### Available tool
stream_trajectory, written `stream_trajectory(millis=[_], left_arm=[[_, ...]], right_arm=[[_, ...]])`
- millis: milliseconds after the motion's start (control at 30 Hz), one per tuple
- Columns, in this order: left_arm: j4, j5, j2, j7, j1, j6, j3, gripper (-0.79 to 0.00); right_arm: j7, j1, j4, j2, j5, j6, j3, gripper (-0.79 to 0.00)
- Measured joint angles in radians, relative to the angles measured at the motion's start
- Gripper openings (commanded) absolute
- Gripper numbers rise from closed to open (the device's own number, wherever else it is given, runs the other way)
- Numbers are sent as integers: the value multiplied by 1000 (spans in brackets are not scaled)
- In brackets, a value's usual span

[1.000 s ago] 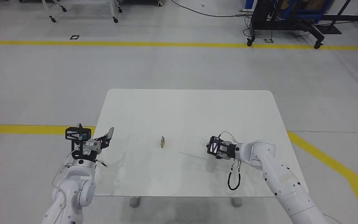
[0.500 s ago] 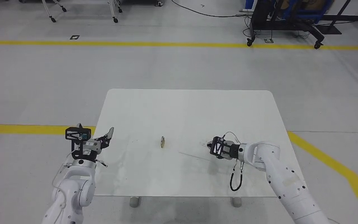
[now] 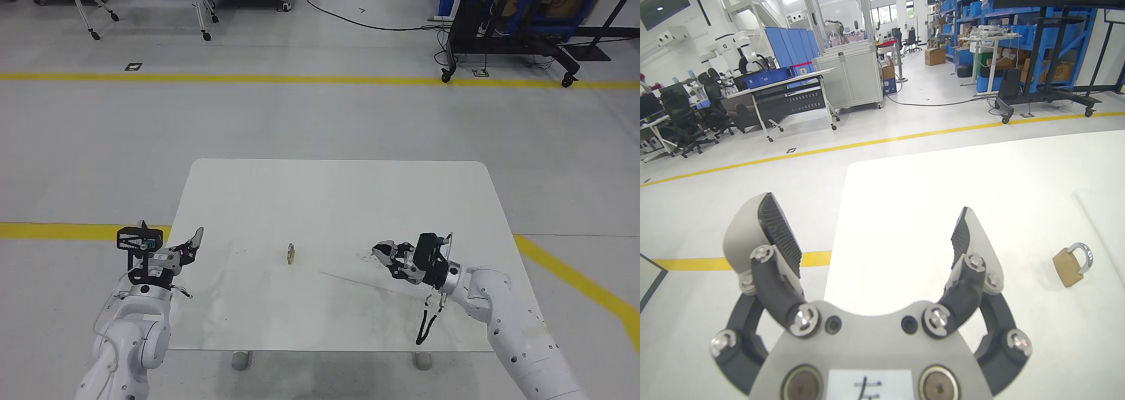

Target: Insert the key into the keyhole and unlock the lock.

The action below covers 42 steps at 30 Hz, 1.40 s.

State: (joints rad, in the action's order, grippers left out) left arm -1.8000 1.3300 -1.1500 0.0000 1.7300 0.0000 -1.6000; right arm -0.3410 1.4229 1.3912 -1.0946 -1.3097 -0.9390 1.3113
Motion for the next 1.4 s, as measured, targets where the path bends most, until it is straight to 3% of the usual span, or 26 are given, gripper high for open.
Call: stream_trajectory(millis=[367,433,633,767,867,1100,1200,1300,1400], left_arm=[[-48,84,-2,23,18,53,-40,0],[-51,-12,-8,12,3,-11,-32,0],[20,-623,-24,-179,-144,-300,85,0],[77,-983,-41,-356,-283,-308,201,0],[80,-1045,-42,-414,-325,-311,228,0],[80,-1022,-42,-405,-319,-309,228,0],[89,-1041,-49,-415,-302,-340,273,0],[133,-1242,-60,-483,-325,-428,342,0],[212,-1478,-72,-609,-396,-463,411,0]], right_arm=[[-23,2,-11,1,23,-11,8,-785],[-24,4,-13,0,27,-10,6,-785],[-2,-16,-72,-21,275,-75,-80,-785],[-24,-14,-65,-21,413,-73,-111,-785],[-19,-12,-65,-19,440,-73,-111,-785],[-19,-13,-65,-19,437,-73,-111,-785],[-20,-10,-62,-20,441,-73,-114,-785],[2,1,-52,-29,548,-73,-165,-785],[64,-15,-48,-33,714,-73,-214,-785]])
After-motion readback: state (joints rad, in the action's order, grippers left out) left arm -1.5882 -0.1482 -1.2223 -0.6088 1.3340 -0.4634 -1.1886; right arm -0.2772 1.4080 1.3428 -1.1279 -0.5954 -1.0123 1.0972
